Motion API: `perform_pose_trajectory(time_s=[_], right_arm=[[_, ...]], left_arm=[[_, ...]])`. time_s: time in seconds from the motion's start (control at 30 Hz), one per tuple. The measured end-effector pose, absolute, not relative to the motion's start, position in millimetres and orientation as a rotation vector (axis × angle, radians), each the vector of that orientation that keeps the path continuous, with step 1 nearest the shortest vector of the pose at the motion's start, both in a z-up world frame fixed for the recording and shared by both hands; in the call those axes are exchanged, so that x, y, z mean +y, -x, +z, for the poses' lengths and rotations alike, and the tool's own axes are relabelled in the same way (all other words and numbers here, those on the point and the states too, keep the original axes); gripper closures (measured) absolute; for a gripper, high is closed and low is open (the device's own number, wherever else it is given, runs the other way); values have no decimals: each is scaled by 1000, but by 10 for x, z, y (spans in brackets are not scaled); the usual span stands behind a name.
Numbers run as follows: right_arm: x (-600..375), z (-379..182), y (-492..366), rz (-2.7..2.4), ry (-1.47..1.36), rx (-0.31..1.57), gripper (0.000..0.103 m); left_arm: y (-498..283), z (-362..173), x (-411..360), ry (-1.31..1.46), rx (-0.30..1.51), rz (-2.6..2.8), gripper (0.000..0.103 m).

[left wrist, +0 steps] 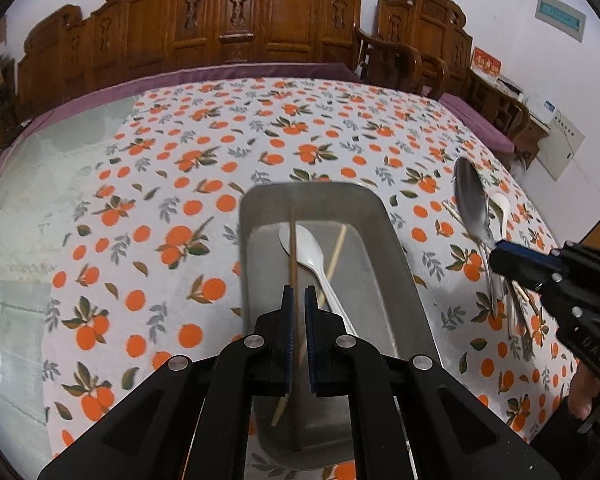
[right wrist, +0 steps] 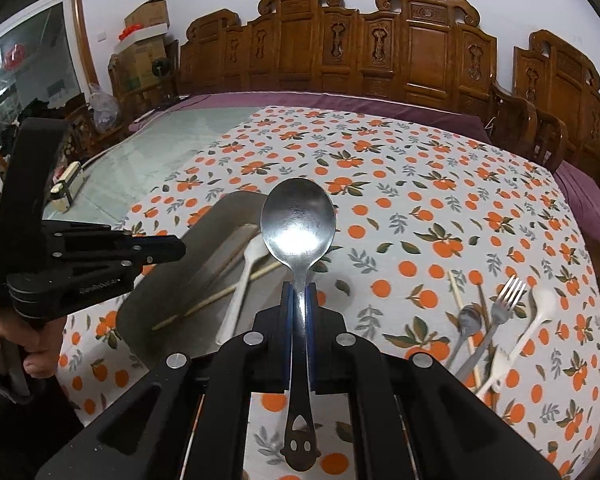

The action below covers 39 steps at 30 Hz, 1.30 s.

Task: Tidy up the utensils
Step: 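Lower the chopstick and metal spoon into the grey tray and open both tools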

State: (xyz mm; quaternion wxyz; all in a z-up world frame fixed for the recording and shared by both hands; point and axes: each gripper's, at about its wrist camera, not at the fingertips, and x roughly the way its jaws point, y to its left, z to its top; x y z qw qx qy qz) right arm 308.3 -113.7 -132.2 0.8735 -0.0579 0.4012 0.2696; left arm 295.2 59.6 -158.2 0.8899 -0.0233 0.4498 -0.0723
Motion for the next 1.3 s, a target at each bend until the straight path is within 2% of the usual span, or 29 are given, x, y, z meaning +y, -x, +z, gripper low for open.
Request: perform_pose_trajectory(time_s=[0.17, 0.27, 0.33, 0.57, 0.97, 1.3], right_arm=[[-945, -1294, -3115, 587, 95, 837, 96], [-800, -1297, -3144, 602, 80, 839, 96], [-702, -1321, -3170, 610, 70, 847, 96], [-346, -1544, -3237, 619, 61, 889, 96], [-185, -1911, -3250, 614, 113, 948, 95], [-482, -1682, -3278, 624, 91, 868, 95]], left_arm=[[-2917, -1452, 754, 59, 893, -130, 96], [-2904, -1393, 848, 66, 870, -111, 84], [-2900, -1358, 911, 59, 857, -90, 81], [-2913, -1280, 1136, 89, 825, -41, 57], [-2903, -1237, 1196, 92, 813, -28, 57], [-2922, -1209, 1012, 74, 805, -41, 57]])
